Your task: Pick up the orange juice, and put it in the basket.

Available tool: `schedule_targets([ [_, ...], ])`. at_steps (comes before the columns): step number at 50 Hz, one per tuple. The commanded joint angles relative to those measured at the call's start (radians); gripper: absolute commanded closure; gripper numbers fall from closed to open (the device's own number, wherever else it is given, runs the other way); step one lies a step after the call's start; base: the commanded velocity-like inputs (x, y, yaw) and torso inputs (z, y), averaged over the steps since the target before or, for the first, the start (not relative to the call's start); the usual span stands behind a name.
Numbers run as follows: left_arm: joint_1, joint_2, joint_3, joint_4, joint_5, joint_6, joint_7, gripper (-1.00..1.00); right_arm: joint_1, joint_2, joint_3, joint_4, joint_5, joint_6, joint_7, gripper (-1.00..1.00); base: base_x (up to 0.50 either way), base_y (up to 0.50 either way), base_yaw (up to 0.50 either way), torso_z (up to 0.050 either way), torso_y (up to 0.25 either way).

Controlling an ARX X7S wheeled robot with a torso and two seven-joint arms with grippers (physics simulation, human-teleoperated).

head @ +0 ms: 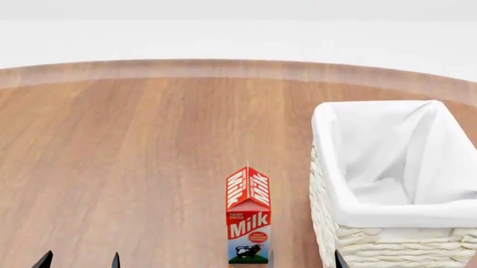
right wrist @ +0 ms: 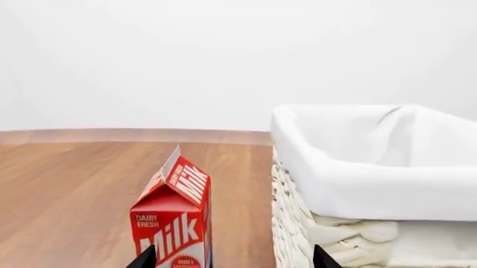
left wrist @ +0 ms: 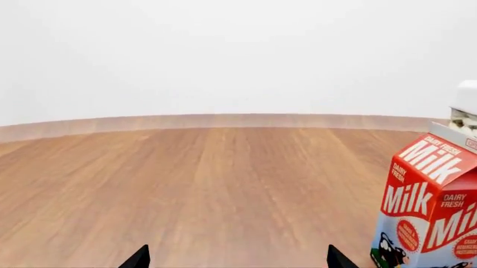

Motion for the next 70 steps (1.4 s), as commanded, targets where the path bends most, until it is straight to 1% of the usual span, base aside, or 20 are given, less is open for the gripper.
schedule_targets([
  [1, -0.001, -0.005, 0.006, -0.001, -0.005, 0.002, -0.006, -1.00, -0.044, 0.015, -0.040, -0.063, -0.031, 0.000, 0.009, -1.00, 0.00, 0.00, 0.00, 0.000, 0.000],
  [9, -0.001, -0.008, 0.011, -0.001, -0.008, 0.003, -0.010, -1.00, -0.093, 0.032, -0.084, -0.122, -0.042, -0.032, -0.011, -1.00, 0.00, 0.00, 0.00, 0.000, 0.000],
  [14, -0.002, -0.010, 0.013, -0.001, -0.011, 0.003, -0.012, -1.00, -0.125, 0.043, -0.103, -0.174, -0.044, -0.019, -0.011, -1.00, 0.00, 0.00, 0.00, 0.000, 0.000],
  [23, -0.003, -0.014, 0.018, -0.001, -0.014, 0.004, -0.017, -1.00, -0.166, 0.048, -0.147, -0.206, -0.082, -0.037, -0.005, -1.00, 0.00, 0.00, 0.00, 0.000, 0.000],
  [46, -0.005, -0.023, 0.029, -0.002, -0.023, 0.007, -0.027, -1.00, -0.181, 0.038, -0.201, -0.098, -0.101, -0.135, -0.008, -1.00, 0.00, 0.00, 0.00, 0.000, 0.000],
  [59, -0.006, -0.027, 0.035, -0.003, -0.028, 0.009, -0.032, -1.00, -0.151, 0.019, -0.219, -0.014, -0.095, -0.158, -0.005, -1.00, 0.00, 0.00, 0.00, 0.000, 0.000],
  [70, -0.007, -0.031, 0.040, -0.003, -0.031, 0.010, -0.037, -1.00, -0.137, 0.003, -0.242, 0.072, -0.097, -0.208, -0.004, -1.00, 0.00, 0.00, 0.00, 0.000, 0.000],
])
